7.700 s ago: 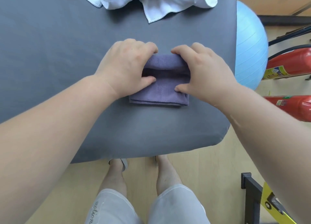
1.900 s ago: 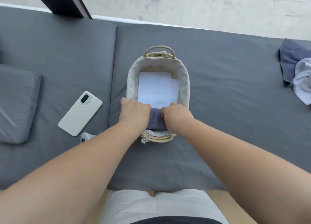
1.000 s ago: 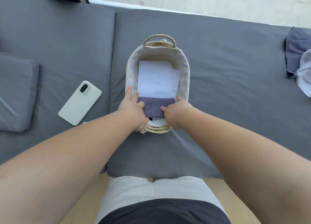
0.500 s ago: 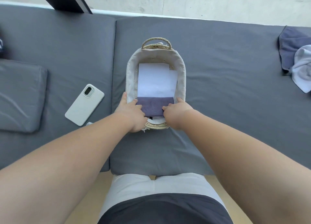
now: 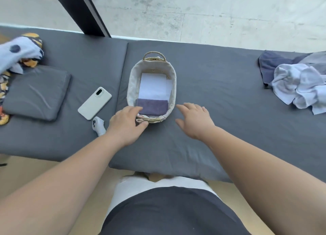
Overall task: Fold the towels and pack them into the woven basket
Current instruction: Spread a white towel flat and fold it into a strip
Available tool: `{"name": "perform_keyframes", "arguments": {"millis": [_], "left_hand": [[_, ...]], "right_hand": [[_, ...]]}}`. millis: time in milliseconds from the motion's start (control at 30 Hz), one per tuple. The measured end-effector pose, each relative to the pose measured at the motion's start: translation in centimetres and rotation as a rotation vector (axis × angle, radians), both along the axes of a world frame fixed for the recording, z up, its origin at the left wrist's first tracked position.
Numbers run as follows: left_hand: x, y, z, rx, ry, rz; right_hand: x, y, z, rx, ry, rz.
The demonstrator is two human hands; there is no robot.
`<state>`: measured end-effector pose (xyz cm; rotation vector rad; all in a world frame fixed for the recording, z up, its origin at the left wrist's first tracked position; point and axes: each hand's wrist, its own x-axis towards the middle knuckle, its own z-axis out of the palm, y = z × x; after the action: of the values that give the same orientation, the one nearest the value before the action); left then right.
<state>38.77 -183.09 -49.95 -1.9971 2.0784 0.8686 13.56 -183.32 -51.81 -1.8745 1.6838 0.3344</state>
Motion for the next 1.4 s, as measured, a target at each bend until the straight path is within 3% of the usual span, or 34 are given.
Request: {"name": "perform_keyframes", "arguments": {"millis": [167, 367, 733, 967, 1200, 1400], "left_hand": [[-2.9, 5.0, 1.9, 0.019, 0.005, 0.031], [-5.4, 8.8, 2.7, 0.044, 0.200, 0.155], [-13.7, 16.4, 3.3, 0.116, 0.168, 0.017], [-28.2, 16.8, 3.5, 0.088, 0.099, -0.094], [-47.0, 22.5, 3.0, 0.110, 0.139, -0.098], [-55.0, 22.7, 3.0, 0.129, 0.158, -0.049]], "right_hand": [[-2.9, 3.8, 1.8, 0.050, 0.033, -0.026], [-6.0, 10.8, 3.5, 0.057, 0.050, -0.171], [-15.5, 23.8, 6.1, -0.007, 0.008, -0.486], [-30.4, 27.6, 6.1, -0.072, -0.019, -0.631], [-48.6, 30.4, 5.1, -0.042, -0.036, -0.627], [-56.6, 30.1, 4.5, 0.010, -0.078, -0.598]]}}
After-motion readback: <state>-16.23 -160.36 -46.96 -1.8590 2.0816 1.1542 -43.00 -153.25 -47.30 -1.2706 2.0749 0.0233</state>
